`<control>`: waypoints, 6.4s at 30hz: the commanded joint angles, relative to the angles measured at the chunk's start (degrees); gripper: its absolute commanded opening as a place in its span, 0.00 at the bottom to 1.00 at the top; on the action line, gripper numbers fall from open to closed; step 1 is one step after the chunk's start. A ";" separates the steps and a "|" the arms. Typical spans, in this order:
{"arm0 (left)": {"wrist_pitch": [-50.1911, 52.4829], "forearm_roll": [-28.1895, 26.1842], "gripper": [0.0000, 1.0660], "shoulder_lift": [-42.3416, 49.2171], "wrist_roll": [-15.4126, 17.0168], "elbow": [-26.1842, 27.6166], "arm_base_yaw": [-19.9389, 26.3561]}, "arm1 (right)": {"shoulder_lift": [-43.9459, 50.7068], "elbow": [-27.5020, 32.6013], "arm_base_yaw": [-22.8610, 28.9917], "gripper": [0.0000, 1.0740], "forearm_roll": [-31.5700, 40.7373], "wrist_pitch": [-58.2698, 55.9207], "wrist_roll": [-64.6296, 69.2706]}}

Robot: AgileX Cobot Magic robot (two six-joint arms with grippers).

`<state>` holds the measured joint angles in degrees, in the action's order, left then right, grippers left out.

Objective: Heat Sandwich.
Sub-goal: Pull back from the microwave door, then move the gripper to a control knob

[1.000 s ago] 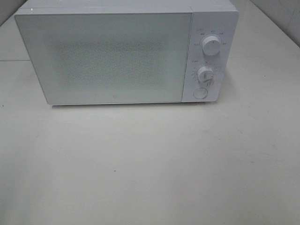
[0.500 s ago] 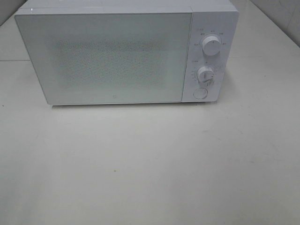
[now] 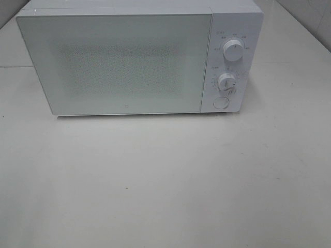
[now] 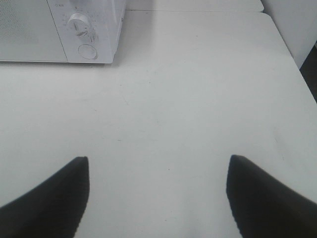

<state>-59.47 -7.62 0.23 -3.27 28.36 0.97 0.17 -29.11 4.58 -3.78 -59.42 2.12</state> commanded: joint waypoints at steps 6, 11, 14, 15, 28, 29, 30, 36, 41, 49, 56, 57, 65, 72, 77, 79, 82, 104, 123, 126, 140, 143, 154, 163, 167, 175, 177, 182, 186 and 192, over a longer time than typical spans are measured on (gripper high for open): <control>0.23 -0.06 0.93 1.60 0.11 -0.17 0.23 | 1.60 0.06 -0.40 0.69 0.11 0.57 -0.06; 0.23 -0.06 0.93 1.60 0.11 -0.17 0.23 | 1.60 0.06 -0.40 0.69 0.11 0.57 -0.06; 0.23 -0.06 0.93 1.60 0.11 -0.17 0.23 | 1.60 0.06 -0.40 0.69 0.11 0.57 -0.06; 0.23 -0.06 0.93 1.60 0.11 -0.17 0.23 | 1.60 0.06 -0.40 0.69 0.11 0.57 -0.06; 0.23 -0.06 0.93 1.60 0.11 -0.17 0.23 | 1.60 0.06 -0.40 0.69 0.06 0.57 0.17; 0.23 -0.06 0.93 1.60 0.11 -0.17 0.23 | 1.60 0.06 -0.40 0.69 0.06 0.57 0.17; 0.23 -0.06 0.93 1.60 0.11 -0.17 0.23 | 1.60 0.06 -0.40 0.69 0.06 0.57 0.17; 0.23 -0.06 0.93 1.60 0.11 -0.17 0.23 | 1.60 -0.40 -0.40 0.69 -0.11 1.15 0.00; 0.23 -0.06 0.93 1.60 0.11 -0.17 0.23 | -0.17 -1.89 -0.40 0.69 -0.06 6.36 0.00; 0.23 -0.06 0.93 1.60 0.11 -0.17 0.23 | -7.22 -1.89 -0.40 0.69 -0.06 13.18 0.00; 0.23 -0.06 0.93 1.60 0.11 -0.17 0.23 | -15.53 -1.89 -0.40 0.69 -0.06 20.11 0.00; 0.23 -0.06 0.93 1.60 0.11 -0.17 0.23 | -16.56 -1.89 -0.40 0.69 -0.06 20.86 0.00; 0.23 -0.06 0.93 1.60 0.11 -0.17 0.23 | -26.70 -1.89 -0.40 0.69 -0.06 27.39 0.00; 0.23 -0.06 0.93 1.60 0.11 -0.17 0.23 | -34.95 -1.89 -0.40 0.69 -0.06 32.37 0.00; 0.23 -0.06 0.93 1.60 0.11 -0.17 0.23 | -40.74 -1.89 -0.40 0.69 -0.06 37.93 0.00; 0.23 -0.06 0.93 1.60 0.11 -0.17 0.23 | -43.83 -1.89 -0.40 0.69 -0.06 41.42 0.00; 0.23 -0.06 0.93 1.60 0.11 -0.17 0.23 | -46.41 -1.89 -0.40 0.69 -0.06 44.52 0.00; 0.23 -0.06 0.93 1.60 0.11 -0.17 0.23 | -64.63 3.55 -0.17 0.69 2.64 74.83 -4.01; 0.23 -0.06 0.93 1.60 0.11 -0.17 0.23 | -65.55 11.69 -0.17 0.69 17.88 94.08 -14.09; 0.23 -0.06 0.93 1.60 0.11 -0.17 0.23 | -67.72 11.69 1.60 0.69 18.45 95.28 -14.09; 0.23 -0.06 0.93 1.60 0.11 -0.17 0.23 | -80.33 11.69 18.91 0.69 33.86 109.49 -20.91; 0.23 -0.06 0.93 1.60 0.11 -0.17 0.23 | -82.22 11.69 21.31 0.69 36.96 111.73 -20.91; 0.23 -0.06 0.93 1.60 0.11 -0.17 0.23 | -91.21 11.63 31.11 0.69 39.59 123.07 -20.86; 0.23 -0.06 0.93 1.60 0.11 -0.17 0.23 | -95.05 11.57 37.41 0.69 48.53 128.51 -20.57; 0.23 -0.06 0.93 1.60 0.17 -0.17 0.23 | -95.05 11.34 38.16 0.69 48.64 128.46 -20.68; 0.23 -0.06 0.93 1.60 0.17 -0.17 0.23 | -95.05 11.34 38.27 0.69 48.64 128.51 -20.68; 0.23 -0.06 0.93 1.60 0.17 -0.17 0.23 | -95.05 11.34 38.27 0.69 48.64 128.40 -20.68; 0.23 -0.06 0.93 1.60 0.17 -0.17 0.23 | -95.05 10.20 38.27 0.69 49.27 128.57 -20.63; 0.23 -0.06 0.93 1.60 0.17 -0.17 0.23 | -96.09 8.14 36.90 0.69 49.10 128.46 -20.45; 0.23 -0.06 0.93 1.60 0.17 -0.17 0.23 | -99.75 5.90 34.89 0.69 48.07 128.57 -19.25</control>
<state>-59.47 -7.56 0.23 -3.27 28.36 0.97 -99.52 -22.63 39.88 45.26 68.70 -17.48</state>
